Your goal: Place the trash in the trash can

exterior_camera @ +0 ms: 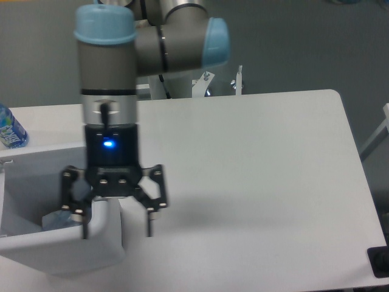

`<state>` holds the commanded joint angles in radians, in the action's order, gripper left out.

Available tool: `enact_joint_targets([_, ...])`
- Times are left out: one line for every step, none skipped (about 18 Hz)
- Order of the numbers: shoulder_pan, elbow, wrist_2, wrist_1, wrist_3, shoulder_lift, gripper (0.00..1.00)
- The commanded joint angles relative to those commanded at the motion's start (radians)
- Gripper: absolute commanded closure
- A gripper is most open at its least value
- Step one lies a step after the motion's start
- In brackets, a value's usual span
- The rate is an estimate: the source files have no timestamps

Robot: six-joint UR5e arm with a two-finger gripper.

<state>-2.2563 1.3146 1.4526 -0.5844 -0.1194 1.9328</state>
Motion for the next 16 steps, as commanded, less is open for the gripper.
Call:
enact_joint_targets([-0.011, 0.005, 0.023, -0.002, -0.031, 0.0, 0.0])
enact_joint_targets([-0.023, 0.009, 0.058, -0.002, -0.063, -0.002, 0.0])
enact_joint_targets([-0.029, 0.014, 0.101, -0.003, -0.087, 0.0, 0.0])
enact_joint_targets([-0.032, 0.023, 0.142, -0.005, -0.11, -0.002, 0.0])
enact_joint_targets([-0.043, 0.041, 0.178, -0.005, -0.132, -0.006, 0.0])
enact_joint_targets([-0.048, 0.054, 0.207, -0.005, -0.164, -0.009, 0.0])
enact_joint_targets([-0.049, 0.064, 0.233, -0.008, -0.205, -0.012, 0.0])
enact_joint_targets([-0.049, 0.075, 0.262, -0.02, -0.242, -0.015, 0.0])
enact_joint_targets([-0.049, 0.084, 0.296, -0.035, -0.281, -0.015, 0.0])
enact_joint_targets([-0.051, 0.09, 0.329, -0.055, -0.325, -0.018, 0.0])
enact_joint_targets([-0.051, 0.097, 0.35, -0.072, -0.377, -0.023, 0.0])
enact_joint_targets([-0.051, 0.098, 0.359, -0.089, -0.426, -0.028, 0.0])
enact_joint_targets([-0.057, 0.1, 0.36, -0.11, -0.463, -0.028, 0.0])
enact_joint_targets([-0.069, 0.098, 0.361, -0.145, -0.491, -0.038, 0.0])
enact_joint_targets([-0.08, 0.098, 0.361, -0.187, -0.515, -0.057, 0.0])
enact_joint_targets([-0.091, 0.098, 0.357, -0.231, -0.548, -0.076, 0.0])
